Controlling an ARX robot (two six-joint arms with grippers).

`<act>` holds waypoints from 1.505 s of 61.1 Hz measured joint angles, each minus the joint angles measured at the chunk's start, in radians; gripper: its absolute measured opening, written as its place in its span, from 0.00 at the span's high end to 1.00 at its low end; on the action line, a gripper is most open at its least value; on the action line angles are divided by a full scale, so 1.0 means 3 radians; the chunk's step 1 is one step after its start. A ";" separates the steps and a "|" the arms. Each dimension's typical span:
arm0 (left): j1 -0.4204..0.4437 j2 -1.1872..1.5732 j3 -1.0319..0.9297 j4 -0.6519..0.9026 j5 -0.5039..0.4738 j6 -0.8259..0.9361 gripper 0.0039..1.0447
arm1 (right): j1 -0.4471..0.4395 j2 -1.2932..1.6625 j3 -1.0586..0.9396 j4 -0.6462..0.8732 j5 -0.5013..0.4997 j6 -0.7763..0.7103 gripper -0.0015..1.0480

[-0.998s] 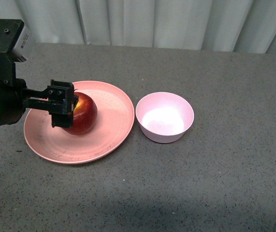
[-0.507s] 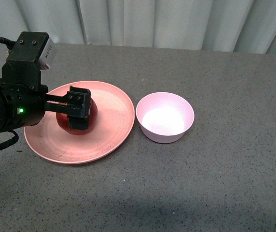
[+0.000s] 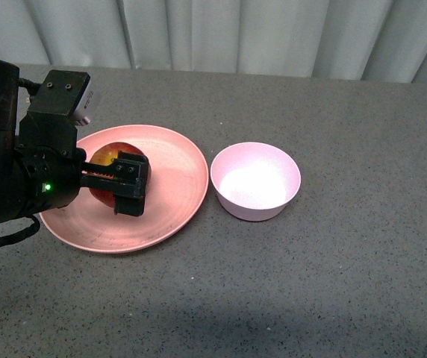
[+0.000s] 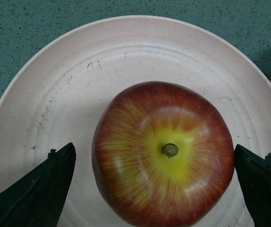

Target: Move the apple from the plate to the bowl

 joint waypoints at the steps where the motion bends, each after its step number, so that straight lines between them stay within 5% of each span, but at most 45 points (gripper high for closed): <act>1: 0.0000 0.0001 0.0000 0.0004 0.0001 0.0000 0.06 | 0.0000 0.0000 0.0000 0.0000 0.0000 0.0000 0.09; 7: -0.0005 0.0003 0.0000 0.0028 0.0000 0.0011 0.23 | 0.0000 0.0000 0.0000 0.0000 0.0000 0.0000 0.09; 16: -0.0032 -0.0055 -0.0034 0.0022 -0.0009 0.0014 0.33 | 0.0000 0.0000 0.0000 0.0000 0.0000 0.0000 0.09; 65: -0.1167 -0.0345 0.0515 -0.0444 -0.0418 -0.0361 0.34 | 0.0000 0.0001 0.0000 0.0000 0.0000 0.0000 0.09; 92: -0.1331 0.0313 0.1036 -0.0542 -0.0595 -0.0538 0.34 | 0.0000 0.0000 0.0000 0.0000 0.0000 0.0000 0.09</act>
